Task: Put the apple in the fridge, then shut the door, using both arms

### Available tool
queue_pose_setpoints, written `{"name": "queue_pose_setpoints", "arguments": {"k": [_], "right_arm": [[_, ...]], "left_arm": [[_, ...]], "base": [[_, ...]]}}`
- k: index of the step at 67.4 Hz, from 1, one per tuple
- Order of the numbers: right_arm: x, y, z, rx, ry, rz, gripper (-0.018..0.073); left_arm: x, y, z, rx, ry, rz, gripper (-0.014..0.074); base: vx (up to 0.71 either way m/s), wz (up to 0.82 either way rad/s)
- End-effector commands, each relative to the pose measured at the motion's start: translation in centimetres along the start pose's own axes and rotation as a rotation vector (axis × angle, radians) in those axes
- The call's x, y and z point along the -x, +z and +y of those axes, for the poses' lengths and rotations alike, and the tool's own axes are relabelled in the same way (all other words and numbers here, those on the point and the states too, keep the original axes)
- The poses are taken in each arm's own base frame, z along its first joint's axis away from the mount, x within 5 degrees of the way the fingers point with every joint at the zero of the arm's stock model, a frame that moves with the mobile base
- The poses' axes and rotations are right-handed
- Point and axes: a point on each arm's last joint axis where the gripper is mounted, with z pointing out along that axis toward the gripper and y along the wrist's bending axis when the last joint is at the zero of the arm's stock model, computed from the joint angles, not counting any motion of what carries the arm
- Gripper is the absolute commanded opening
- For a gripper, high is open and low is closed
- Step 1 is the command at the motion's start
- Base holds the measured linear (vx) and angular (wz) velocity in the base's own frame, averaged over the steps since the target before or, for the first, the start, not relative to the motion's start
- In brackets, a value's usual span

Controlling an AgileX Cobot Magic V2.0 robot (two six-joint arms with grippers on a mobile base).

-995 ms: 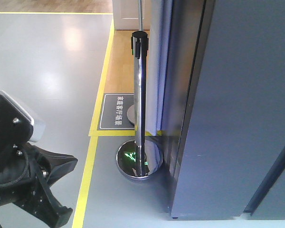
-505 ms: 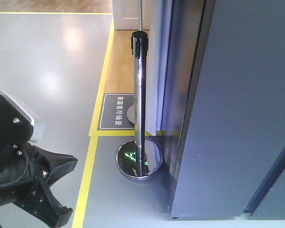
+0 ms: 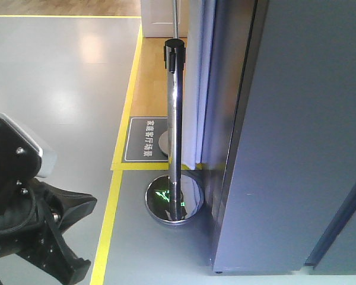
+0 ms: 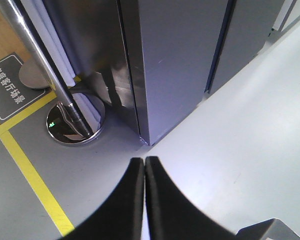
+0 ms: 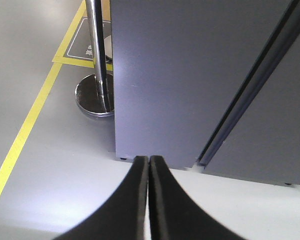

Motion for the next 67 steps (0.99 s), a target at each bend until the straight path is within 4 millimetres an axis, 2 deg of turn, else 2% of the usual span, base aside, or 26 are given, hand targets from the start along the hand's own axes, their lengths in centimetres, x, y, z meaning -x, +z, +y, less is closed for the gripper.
{"name": "queue_pose_setpoints", "arguments": {"k": [1, 17, 25, 32, 42, 50, 57, 67], "right_arm": [[0.4, -0.2, -0.1, -0.005, -0.009, 0.004, -0.0002], [0.4, -0.2, -0.1, -0.005, -0.009, 0.004, -0.0002], [0.4, -0.2, -0.1, -0.005, -0.009, 0.004, -0.0002], [0.4, -0.2, -0.1, -0.005, -0.009, 0.004, -0.0002], [0.4, -0.2, -0.1, -0.005, -0.009, 0.004, -0.0002], [0.4, -0.2, -0.1, -0.005, -0.009, 0.004, -0.0002], [0.4, -0.2, -0.1, -0.005, -0.009, 0.004, -0.0002], [0.4, -0.2, -0.1, -0.005, -0.009, 0.004, -0.0002]], "left_arm": [[1.3, -0.8, -0.1, -0.015, -0.007, -0.101, -0.0006], [1.3, -1.1, -0.2, -0.038, -0.044, -0.104, -0.0006], [1.0, -2.0, 0.9, -0.01, -0.08, -0.137, -0.0006], [-0.1, -2.7, 2.4, 0.032, -0.17, -0.215, -0.0006], [-3.3, -3.5, 4.4, 0.12, -0.346, -0.38, -0.0006], [-7.1, -3.9, 5.7, 0.246, -0.417, -0.52, -0.0006], [-10.4, -4.1, 6.0, 0.341, -0.435, -0.624, -0.0006], [-14.1, -4.3, 5.8, 0.451, -0.417, -0.728, -0.0006]], "base": [[0.0, 0.0], [0.0, 0.0], [0.0, 0.0], [0.0, 0.0], [0.0, 0.0], [0.0, 0.0], [0.0, 0.0], [0.0, 0.0]]}}
